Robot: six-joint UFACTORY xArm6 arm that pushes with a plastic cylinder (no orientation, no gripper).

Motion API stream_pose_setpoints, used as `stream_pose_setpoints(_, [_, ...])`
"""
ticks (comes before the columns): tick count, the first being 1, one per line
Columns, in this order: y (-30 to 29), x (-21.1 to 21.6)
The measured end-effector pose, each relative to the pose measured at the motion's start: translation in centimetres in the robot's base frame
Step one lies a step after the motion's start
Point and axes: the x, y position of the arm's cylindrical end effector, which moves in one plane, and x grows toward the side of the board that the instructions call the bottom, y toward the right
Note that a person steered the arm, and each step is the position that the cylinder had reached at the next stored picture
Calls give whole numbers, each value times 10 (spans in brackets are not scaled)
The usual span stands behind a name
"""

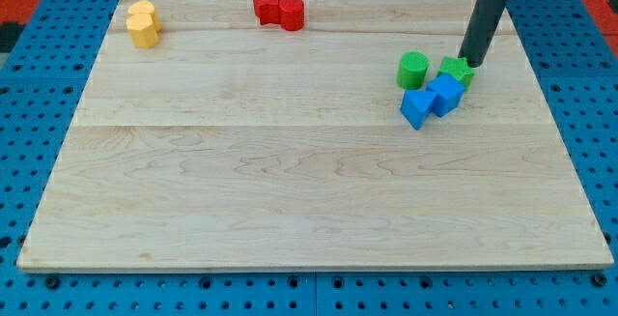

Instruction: Move the green circle to the left side of the green star

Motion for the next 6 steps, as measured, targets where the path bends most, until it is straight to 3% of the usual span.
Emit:
stream_pose_setpoints(2, [-5, -4])
stream_pose_setpoints(4, [-93, -12])
stream_pose_setpoints(5, [-99, -20])
stream_pose_setpoints(6, [-36, -19])
